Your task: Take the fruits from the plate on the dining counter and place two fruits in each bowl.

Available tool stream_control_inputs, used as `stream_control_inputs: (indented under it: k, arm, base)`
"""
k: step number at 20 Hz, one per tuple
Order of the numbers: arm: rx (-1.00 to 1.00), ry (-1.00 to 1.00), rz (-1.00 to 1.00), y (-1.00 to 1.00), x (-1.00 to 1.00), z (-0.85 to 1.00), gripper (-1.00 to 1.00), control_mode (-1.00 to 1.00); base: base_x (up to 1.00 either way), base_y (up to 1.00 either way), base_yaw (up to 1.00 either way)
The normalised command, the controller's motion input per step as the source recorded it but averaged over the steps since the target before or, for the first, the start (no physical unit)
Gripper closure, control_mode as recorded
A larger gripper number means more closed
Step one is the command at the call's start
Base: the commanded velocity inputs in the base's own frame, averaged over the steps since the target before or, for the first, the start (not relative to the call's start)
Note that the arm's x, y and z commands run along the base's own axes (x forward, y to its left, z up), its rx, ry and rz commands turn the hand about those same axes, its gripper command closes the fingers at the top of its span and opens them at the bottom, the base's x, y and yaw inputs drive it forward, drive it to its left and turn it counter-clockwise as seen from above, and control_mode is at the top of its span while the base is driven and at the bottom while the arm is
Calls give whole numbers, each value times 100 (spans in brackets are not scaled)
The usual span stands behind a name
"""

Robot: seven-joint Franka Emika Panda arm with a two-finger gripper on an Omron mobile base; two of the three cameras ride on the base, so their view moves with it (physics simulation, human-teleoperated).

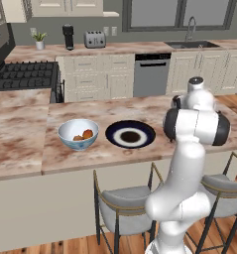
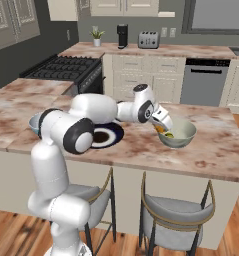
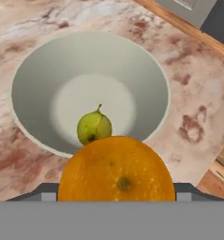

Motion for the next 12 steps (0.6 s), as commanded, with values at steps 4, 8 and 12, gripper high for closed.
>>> stream_control_inputs:
  k: [4,8,12]
  arm:
    - [11,-5,8,-51,46,-32,100,-100]
    - [4,0,7,-36,42,0,100,-100]
    - [0,0,1,-2,14,-17,100,-100]
  base:
    - [0,0,0]
    - [0,0,0]
    - [0,0,0]
